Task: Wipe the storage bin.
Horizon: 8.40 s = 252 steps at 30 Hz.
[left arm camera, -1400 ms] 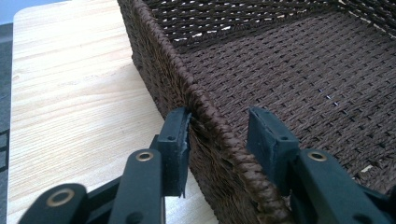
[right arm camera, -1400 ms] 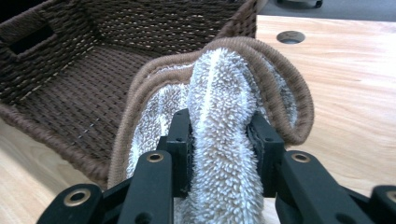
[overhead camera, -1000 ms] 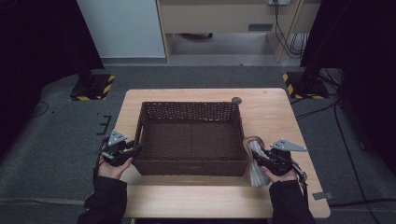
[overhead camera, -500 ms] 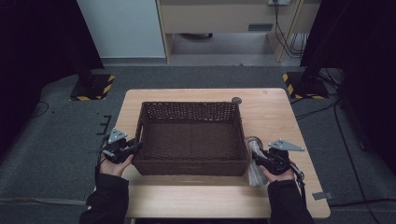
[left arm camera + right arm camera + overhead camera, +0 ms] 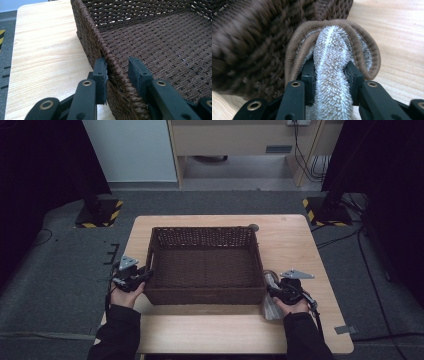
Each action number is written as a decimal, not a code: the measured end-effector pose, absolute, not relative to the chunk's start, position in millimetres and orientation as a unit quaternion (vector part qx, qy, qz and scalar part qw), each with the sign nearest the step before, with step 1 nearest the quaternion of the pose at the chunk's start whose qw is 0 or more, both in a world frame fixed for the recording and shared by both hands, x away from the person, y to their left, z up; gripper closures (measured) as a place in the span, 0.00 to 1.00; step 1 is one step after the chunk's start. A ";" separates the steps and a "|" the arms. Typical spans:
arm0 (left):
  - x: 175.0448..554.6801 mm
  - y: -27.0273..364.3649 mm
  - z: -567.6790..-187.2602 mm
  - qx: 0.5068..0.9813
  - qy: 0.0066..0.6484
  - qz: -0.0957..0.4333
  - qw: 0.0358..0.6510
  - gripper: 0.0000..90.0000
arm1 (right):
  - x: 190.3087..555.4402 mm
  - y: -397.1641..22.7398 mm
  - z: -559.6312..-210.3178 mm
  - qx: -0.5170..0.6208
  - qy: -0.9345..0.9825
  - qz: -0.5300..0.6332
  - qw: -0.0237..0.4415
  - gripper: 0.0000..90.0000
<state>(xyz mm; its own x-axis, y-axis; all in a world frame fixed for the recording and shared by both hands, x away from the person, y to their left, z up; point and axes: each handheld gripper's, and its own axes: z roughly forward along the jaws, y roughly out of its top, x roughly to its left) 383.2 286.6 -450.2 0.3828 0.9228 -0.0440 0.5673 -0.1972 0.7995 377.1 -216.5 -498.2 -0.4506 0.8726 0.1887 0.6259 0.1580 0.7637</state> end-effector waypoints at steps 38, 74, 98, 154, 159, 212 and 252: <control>381.3 287.8 -451.1 0.739 0.500 0.235 0.385 0.71 | 353.3 -214.8 -492.5 0.498 0.755 0.394 0.165 0.76; 381.7 288.9 -451.7 0.738 0.499 0.236 0.388 0.68 | 342.3 -210.4 -500.4 0.501 0.761 0.378 0.164 0.77; 382.2 291.4 -452.8 0.735 0.502 0.232 0.393 0.63 | 347.4 -276.2 -463.3 0.530 0.700 0.418 0.234 0.76; 382.2 293.5 -453.8 0.730 0.504 0.231 0.400 0.58 | 366.9 -309.9 -500.5 0.564 0.725 0.307 0.247 0.61; 382.3 293.3 -453.3 0.731 0.504 0.226 0.400 0.60 | 366.5 -309.0 -496.9 0.565 0.719 0.314 0.255 0.51; 380.0 295.6 -444.9 0.722 0.498 0.228 0.422 0.52 | 383.0 -230.0 -418.4 0.449 0.723 0.464 0.246 0.56; 367.4 292.3 -450.6 0.729 0.511 0.225 0.396 0.77 | 385.4 -188.7 -444.6 0.443 0.754 0.451 0.179 0.72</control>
<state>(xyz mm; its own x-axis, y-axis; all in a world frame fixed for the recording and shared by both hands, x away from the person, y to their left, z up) 367.4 292.3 -450.6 0.3761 0.9233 -0.0778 0.5677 -0.1633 0.8069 385.4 -188.7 -444.6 -0.5440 0.8291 0.1292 0.5060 0.2013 0.8387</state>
